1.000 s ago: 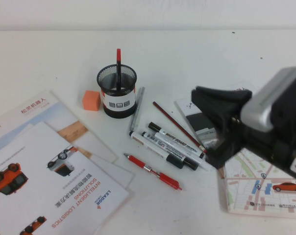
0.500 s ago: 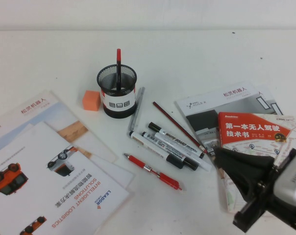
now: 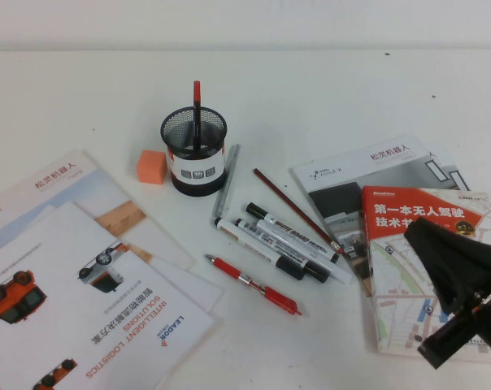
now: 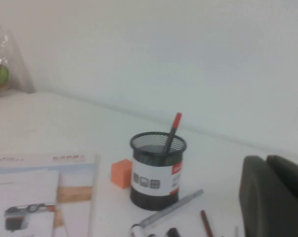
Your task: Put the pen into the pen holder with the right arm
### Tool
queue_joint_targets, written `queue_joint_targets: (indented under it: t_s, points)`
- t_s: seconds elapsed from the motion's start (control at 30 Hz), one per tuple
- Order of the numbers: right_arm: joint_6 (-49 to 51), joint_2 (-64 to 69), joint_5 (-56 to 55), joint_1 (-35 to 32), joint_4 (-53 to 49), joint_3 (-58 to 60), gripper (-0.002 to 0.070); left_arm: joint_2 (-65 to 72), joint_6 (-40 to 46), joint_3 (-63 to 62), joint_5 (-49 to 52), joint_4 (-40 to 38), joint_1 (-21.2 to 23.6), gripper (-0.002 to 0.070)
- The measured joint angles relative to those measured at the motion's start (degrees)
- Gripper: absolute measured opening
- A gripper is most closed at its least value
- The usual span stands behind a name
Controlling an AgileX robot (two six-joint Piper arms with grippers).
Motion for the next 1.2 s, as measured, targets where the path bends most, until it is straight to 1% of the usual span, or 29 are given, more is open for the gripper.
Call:
queue_joint_targets:
  t_s: [0.13, 0.23, 0.3, 0.37, 0.5, 0.7, 0.8, 0.9, 1.07, 1.2]
  points:
    - [-2.58, -2.91, 3.34, 0.00, 4.24, 0.00, -0.0019, 0.00, 0.00, 0.00, 0.00, 0.00, 0.00, -0.0002]
    - [-4.19, -7.92, 10.87, 0.00, 8.64, 0.00, -0.0019, 0.00, 0.00, 0.00, 0.00, 0.00, 0.00, -0.0002]
    - [-4.47, -11.84, 17.76, -0.83, 10.96, 0.12, -0.0019, 0.00, 0.00, 0.00, 0.00, 0.00, 0.00, -0.0003]
    - [-4.70, -16.52, 26.75, -3.71, 12.12, 0.37, -0.0019, 0.00, 0.00, 0.00, 0.00, 0.00, 0.00, -0.0002]
    - [-4.89, -26.57, 42.63, -12.55, 12.88, 0.64, -0.0019, 0.00, 0.00, 0.00, 0.00, 0.00, 0.00, -0.0002]
    - [-4.93, -39.88, 61.73, -24.76, 12.88, 1.18, -0.0019, 0.00, 0.00, 0.00, 0.00, 0.00, 0.00, -0.0002]
    - [-4.93, -44.91, 66.50, -29.90, 12.88, 2.51, -0.0019, 0.00, 0.00, 0.00, 0.00, 0.00, 0.00, -0.0002]
    - [-4.93, -47.65, 68.60, -33.12, 12.88, 3.89, -0.0019, 0.00, 0.00, 0.00, 0.00, 0.00, 0.00, -0.0002]
    - [-4.93, -48.34, 69.09, -34.82, 12.88, 5.97, -0.0019, 0.00, 0.00, 0.00, 0.00, 0.00, 0.00, -0.0002]
    - [-4.93, -52.39, 69.18, -34.92, 12.88, 8.45, -0.0019, 0.00, 0.00, 0.00, 0.00, 0.00, 0.00, -0.0002]
